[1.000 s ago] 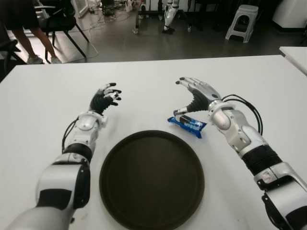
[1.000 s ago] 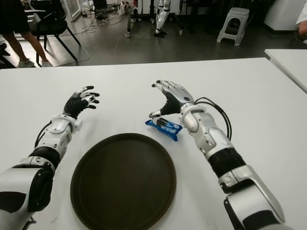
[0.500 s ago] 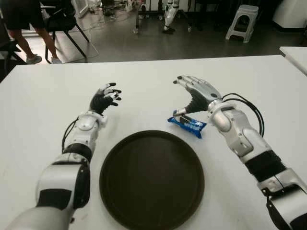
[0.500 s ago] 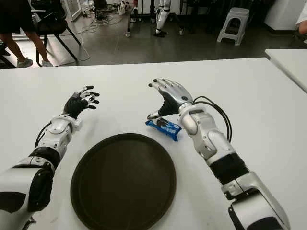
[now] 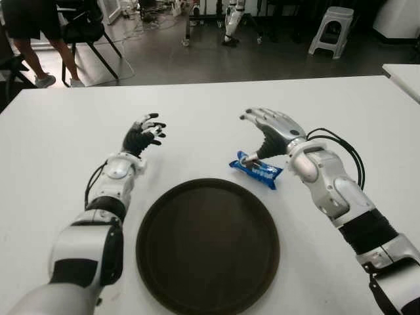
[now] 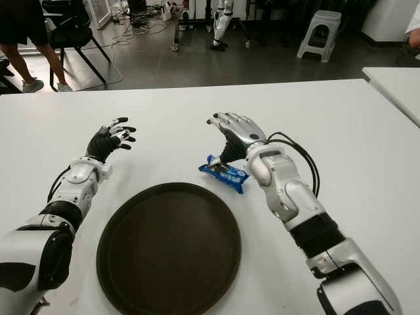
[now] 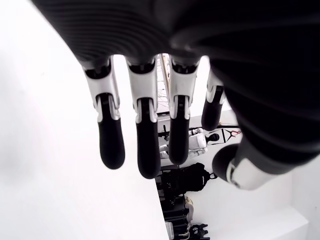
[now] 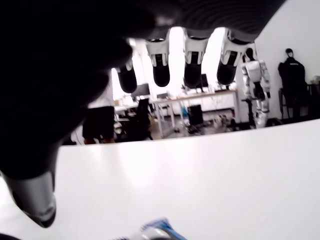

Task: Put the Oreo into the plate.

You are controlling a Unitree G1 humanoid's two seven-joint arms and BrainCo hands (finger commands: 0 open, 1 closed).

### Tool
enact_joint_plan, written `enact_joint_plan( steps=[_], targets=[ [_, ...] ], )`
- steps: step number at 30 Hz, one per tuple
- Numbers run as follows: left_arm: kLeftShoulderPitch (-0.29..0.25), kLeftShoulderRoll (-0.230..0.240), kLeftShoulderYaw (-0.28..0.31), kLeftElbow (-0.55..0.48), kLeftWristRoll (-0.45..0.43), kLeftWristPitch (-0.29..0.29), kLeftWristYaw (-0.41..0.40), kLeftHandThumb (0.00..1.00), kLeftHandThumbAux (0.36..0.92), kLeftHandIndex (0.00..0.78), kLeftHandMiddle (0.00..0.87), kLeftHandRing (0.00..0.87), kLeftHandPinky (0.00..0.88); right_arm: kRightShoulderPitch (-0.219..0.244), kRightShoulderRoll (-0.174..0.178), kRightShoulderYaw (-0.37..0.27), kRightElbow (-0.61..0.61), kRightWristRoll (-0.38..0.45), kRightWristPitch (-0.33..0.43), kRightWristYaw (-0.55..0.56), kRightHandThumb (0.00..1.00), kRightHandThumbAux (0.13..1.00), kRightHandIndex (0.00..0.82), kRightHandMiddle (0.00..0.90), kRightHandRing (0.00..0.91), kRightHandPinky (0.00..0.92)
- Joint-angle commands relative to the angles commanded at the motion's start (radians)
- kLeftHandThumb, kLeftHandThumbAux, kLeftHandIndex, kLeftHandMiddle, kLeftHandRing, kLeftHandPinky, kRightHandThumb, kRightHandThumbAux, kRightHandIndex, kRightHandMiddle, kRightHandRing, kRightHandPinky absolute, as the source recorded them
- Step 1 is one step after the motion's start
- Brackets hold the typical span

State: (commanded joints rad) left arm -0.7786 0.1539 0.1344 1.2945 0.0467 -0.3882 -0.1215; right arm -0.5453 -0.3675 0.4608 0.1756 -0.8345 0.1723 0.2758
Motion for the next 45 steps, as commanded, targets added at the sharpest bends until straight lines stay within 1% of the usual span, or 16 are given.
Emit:
enact_joint_plan(
  steps=[4,12,17,20,29,36,45],
  targets=[
    [-0.001,0.001,-0.004,0.000,0.004,-0.001,0.001,0.255,0.611,0.185,0.328,0.384,0.430,-0.007,0.001,0.010,0.006,-0.020,0.025,0.021,0.000,0.679,0.000,0.000,0.000,0.000],
    [-0.002,0.002,-0.007,0.001,0.007,-0.001,0.003,0.237,0.600,0.182,0.320,0.374,0.419,-0.022,0.006,0.022,0.024,-0.034,0.034,0.048,0.000,0.683,0.000,0.000,0.000,0.000],
    [-0.003,0.003,-0.008,0.002,0.007,0.002,0.002,0.231,0.600,0.175,0.317,0.371,0.423,-0.047,0.026,0.030,0.108,-0.028,0.017,0.020,0.000,0.697,0.000,0.000,0.000,0.000],
    [-0.002,0.003,-0.007,0.002,0.007,0.002,0.001,0.231,0.605,0.175,0.316,0.372,0.424,-0.045,0.023,0.027,0.095,-0.027,0.022,0.031,0.000,0.703,0.000,0.000,0.000,0.000],
    [-0.002,0.004,-0.008,0.002,0.007,0.002,-0.001,0.249,0.617,0.179,0.320,0.373,0.426,-0.055,0.027,0.029,0.136,-0.016,0.003,0.024,0.000,0.707,0.000,0.000,0.000,0.000],
    [-0.002,0.002,-0.010,0.002,0.008,0.003,0.005,0.246,0.608,0.179,0.322,0.373,0.423,-0.069,0.032,0.033,0.181,-0.013,-0.014,0.019,0.000,0.716,0.000,0.000,0.000,0.000],
    [0.000,0.002,-0.010,0.001,0.007,0.001,0.007,0.249,0.606,0.176,0.317,0.370,0.414,-0.077,0.033,0.038,0.202,-0.014,-0.019,0.024,0.000,0.713,0.000,0.000,0.000,0.000]
  ],
)
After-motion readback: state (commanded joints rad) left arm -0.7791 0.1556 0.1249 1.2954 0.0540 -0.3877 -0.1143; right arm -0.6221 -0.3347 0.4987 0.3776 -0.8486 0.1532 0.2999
